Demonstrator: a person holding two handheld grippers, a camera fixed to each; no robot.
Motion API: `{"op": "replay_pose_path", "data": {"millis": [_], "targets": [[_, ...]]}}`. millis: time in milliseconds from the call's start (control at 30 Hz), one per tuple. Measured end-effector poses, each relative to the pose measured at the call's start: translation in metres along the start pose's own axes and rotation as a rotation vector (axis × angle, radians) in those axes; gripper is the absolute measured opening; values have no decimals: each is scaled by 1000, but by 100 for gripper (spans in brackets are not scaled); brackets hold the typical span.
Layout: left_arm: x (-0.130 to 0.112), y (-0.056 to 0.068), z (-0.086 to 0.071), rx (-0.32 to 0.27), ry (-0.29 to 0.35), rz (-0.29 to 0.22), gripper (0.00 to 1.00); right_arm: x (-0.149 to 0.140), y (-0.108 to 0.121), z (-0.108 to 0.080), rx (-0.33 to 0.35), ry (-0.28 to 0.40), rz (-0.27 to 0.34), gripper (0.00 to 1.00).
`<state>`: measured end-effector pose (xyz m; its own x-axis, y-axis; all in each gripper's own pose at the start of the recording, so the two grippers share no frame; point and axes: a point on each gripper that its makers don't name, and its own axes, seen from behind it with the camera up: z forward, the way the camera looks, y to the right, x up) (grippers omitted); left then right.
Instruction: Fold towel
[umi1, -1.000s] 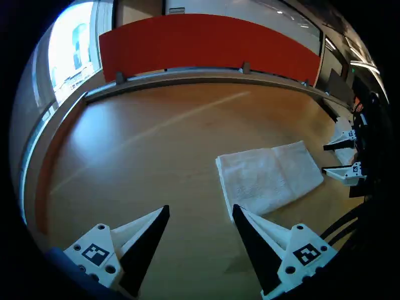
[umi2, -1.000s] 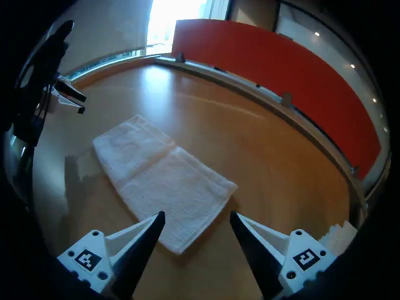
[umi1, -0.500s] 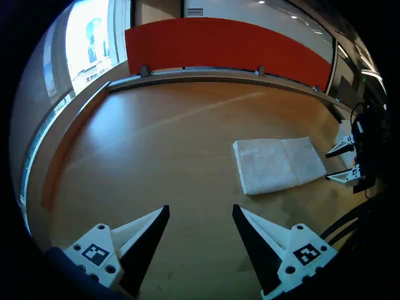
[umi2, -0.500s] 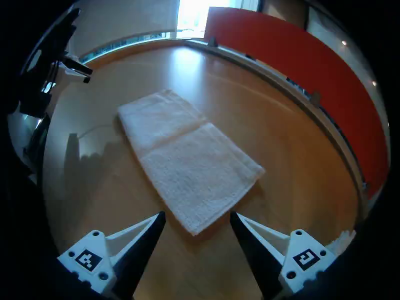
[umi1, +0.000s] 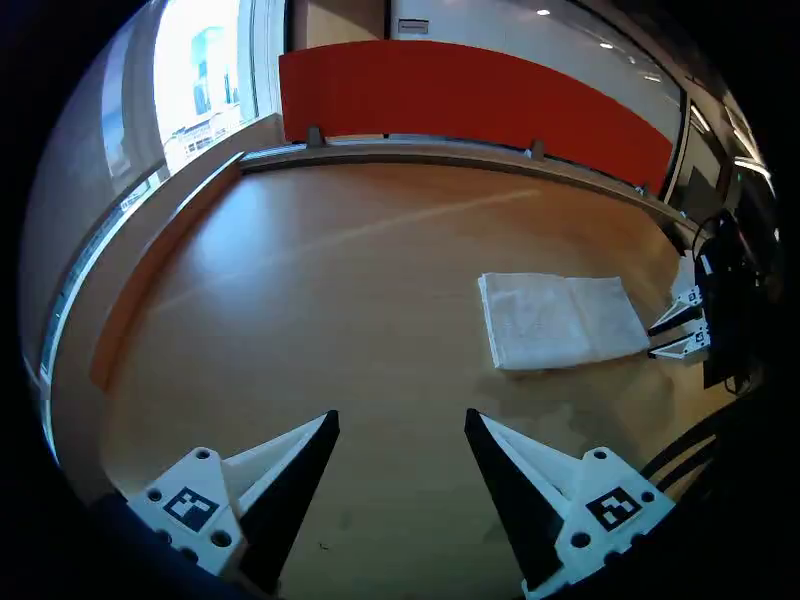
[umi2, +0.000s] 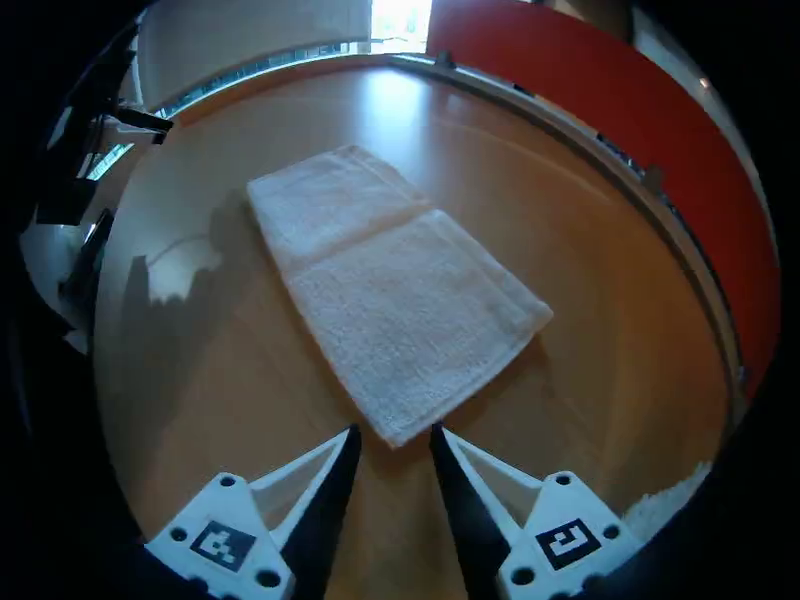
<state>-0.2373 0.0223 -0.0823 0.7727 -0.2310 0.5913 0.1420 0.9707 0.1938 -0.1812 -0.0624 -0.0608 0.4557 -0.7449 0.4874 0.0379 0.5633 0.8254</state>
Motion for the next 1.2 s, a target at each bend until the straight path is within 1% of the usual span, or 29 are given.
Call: {"op": "replay_pose_path", "data": {"millis": [167,267,467,833,900,933,967,1000,1200], "targets": [[2,-1,-5,2,5,0,94,-3,-2,1,11,-9,5,39],[2,-1,-7,2,6,-2,94,-5,-3,2,14,-14,7,36],[-1,-3,-10,7,2,-2,94,-6,-5,4,19,-20,7,32],[-3,-5,-12,7,-1,-8,94,-4,-3,6,8,-20,29,29],[-3,-5,-11,6,-2,-8,94,-4,-3,7,10,-20,31,26],[-4,-4,-12,5,-2,-6,94,-4,-2,7,6,-19,32,21],[-4,-4,-12,4,-2,-5,94,-3,-2,7,2,-18,33,11],[-4,-4,-12,3,-3,-4,93,-3,-1,7,-2,-17,34,7],[-5,-5,-12,2,-4,-2,94,-1,-1,8,-3,-10,44,5]]}}
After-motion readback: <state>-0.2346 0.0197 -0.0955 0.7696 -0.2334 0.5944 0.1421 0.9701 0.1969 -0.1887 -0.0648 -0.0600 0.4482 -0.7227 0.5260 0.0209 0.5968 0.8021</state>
